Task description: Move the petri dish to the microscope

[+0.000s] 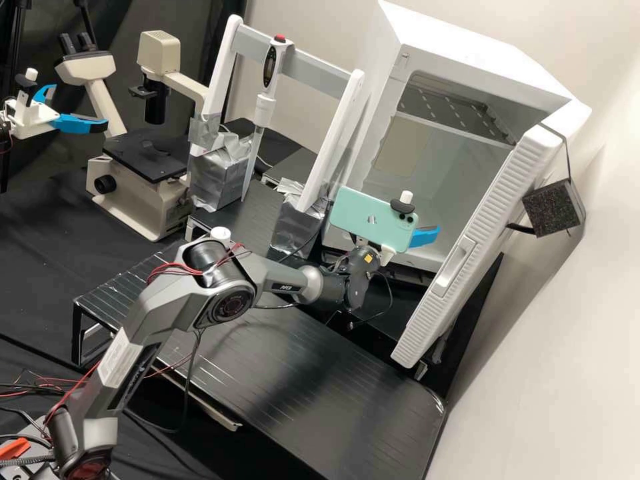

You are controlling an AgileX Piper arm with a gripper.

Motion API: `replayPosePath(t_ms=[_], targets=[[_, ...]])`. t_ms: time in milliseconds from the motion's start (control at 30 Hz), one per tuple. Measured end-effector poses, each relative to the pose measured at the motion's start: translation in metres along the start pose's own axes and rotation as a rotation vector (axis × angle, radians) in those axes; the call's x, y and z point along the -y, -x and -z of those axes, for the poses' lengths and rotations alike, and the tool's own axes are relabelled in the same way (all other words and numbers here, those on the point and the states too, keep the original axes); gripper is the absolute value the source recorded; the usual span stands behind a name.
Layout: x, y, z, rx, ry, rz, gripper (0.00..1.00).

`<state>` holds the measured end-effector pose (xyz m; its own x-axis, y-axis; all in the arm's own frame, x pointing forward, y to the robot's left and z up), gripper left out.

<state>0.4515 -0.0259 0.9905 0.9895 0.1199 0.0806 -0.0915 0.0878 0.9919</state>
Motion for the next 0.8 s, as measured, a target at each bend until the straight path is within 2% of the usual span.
replayPosePath(t_ms=[333,467,667,800], targets=[[0.019,-0.019,-0.008,0.041,0.002,0.045,1.00],[0.022,-0.024,-0.010,0.056,0.021,0.061,1.00],[0.027,-0.030,-0.015,0.090,0.027,0.081,1.00],[0.028,-0.033,-0.018,0.090,0.020,0.078,1.00]])
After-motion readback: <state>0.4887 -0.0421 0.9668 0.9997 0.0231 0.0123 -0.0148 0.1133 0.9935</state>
